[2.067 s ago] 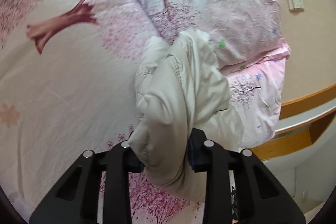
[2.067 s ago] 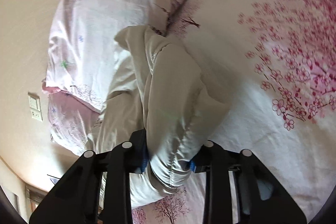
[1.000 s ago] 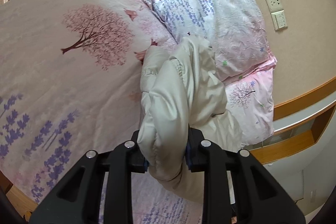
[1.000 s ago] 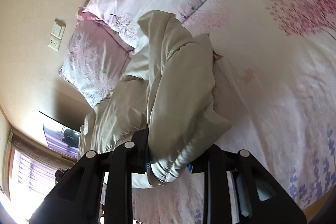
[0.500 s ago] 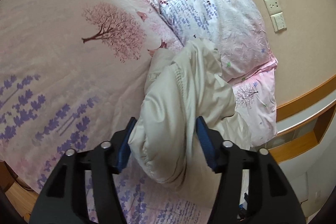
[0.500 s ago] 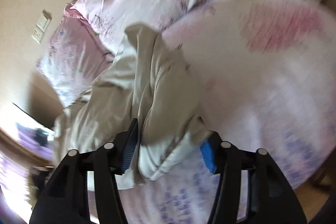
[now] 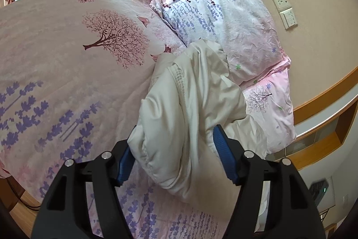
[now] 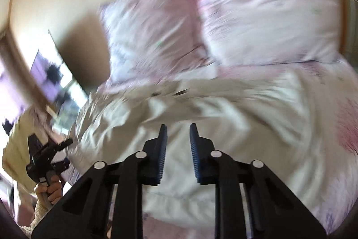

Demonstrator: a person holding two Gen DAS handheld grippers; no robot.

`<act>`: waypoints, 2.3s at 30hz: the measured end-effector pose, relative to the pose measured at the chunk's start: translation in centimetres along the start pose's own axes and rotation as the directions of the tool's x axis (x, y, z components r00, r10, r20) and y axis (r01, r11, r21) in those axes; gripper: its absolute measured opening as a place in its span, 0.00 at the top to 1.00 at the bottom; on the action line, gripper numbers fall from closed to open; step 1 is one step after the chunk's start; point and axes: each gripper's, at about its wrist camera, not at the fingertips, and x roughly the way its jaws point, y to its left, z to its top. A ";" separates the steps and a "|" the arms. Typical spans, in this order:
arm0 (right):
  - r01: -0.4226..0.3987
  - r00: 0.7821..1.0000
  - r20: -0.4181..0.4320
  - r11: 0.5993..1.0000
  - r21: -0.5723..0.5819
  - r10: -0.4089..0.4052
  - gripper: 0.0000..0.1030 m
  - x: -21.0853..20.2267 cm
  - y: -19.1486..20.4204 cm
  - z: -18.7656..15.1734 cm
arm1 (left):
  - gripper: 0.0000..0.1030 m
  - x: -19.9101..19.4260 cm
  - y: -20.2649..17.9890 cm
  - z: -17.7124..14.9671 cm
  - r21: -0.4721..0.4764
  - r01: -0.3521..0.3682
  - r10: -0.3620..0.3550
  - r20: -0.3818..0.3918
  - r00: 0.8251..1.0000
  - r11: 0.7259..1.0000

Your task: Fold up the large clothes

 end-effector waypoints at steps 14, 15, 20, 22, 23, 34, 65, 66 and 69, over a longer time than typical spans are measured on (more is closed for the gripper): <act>0.036 0.987 -0.148 0.989 -0.140 -0.057 0.83 7.4 5.6 1.8 | 0.33 1.4 -0.1 -0.3 0.037 0.026 -0.024 -0.040 0.999 0.999; 0.045 0.986 -0.155 0.988 -0.150 -0.068 0.83 7.6 5.7 1.8 | 0.33 1.5 0.0 -0.2 0.031 0.028 -0.027 -0.043 0.999 0.999; 0.088 0.949 -0.281 0.977 -0.195 -0.142 0.83 11.8 6.0 1.6 | 0.33 2.1 0.4 -0.2 0.001 0.043 -0.043 -0.042 0.998 0.999; 0.094 0.933 -0.323 0.973 -0.212 -0.160 0.83 13.4 5.9 1.4 | 0.35 2.3 0.5 0.0 -0.020 0.057 -0.057 -0.027 0.998 0.998; 0.095 0.928 -0.334 0.971 -0.219 -0.166 0.83 13.7 5.9 1.4 | 0.37 2.3 0.5 0.1 -0.025 0.066 -0.067 -0.021 0.998 0.998; 0.069 0.894 -0.419 0.974 -0.217 -0.157 0.83 15.6 5.2 1.9 | 0.64 2.1 -2.7 1.6 0.099 0.070 -0.072 0.014 0.997 0.993; 0.067 0.847 -0.515 0.988 -0.142 -0.132 0.90 20.0 6.2 3.8 | 0.65 0.9 -17.5 -1.4 0.523 0.168 -0.236 0.065 0.969 0.836; 0.059 0.843 -0.525 0.989 -0.133 -0.120 0.90 20.2 6.0 3.9 | 0.65 1.0 -17.8 -1.6 0.527 0.175 -0.244 0.063 0.968 0.832; 0.022 0.840 -0.536 0.993 -0.116 -0.081 0.90 20.0 5.4 4.2 | 0.63 1.1 -18.6 -2.2 0.535 0.187 -0.260 0.063 0.963 0.824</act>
